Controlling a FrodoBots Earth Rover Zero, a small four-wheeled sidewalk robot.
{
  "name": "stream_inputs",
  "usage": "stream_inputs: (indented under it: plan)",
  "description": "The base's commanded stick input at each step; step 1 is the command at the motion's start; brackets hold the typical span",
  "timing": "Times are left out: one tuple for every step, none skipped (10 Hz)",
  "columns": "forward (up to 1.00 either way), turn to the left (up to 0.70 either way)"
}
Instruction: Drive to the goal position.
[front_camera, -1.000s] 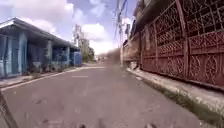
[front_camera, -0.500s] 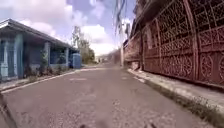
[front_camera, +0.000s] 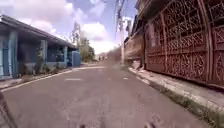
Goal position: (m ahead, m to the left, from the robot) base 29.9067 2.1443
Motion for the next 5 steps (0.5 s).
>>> stream_inputs:
  plan:
    - [0.7, 0.0]
    - [0.7, 0.0]
    - [0.7, 0.0]
    - [0.7, 0.0]
    - [0.7, 0.0]
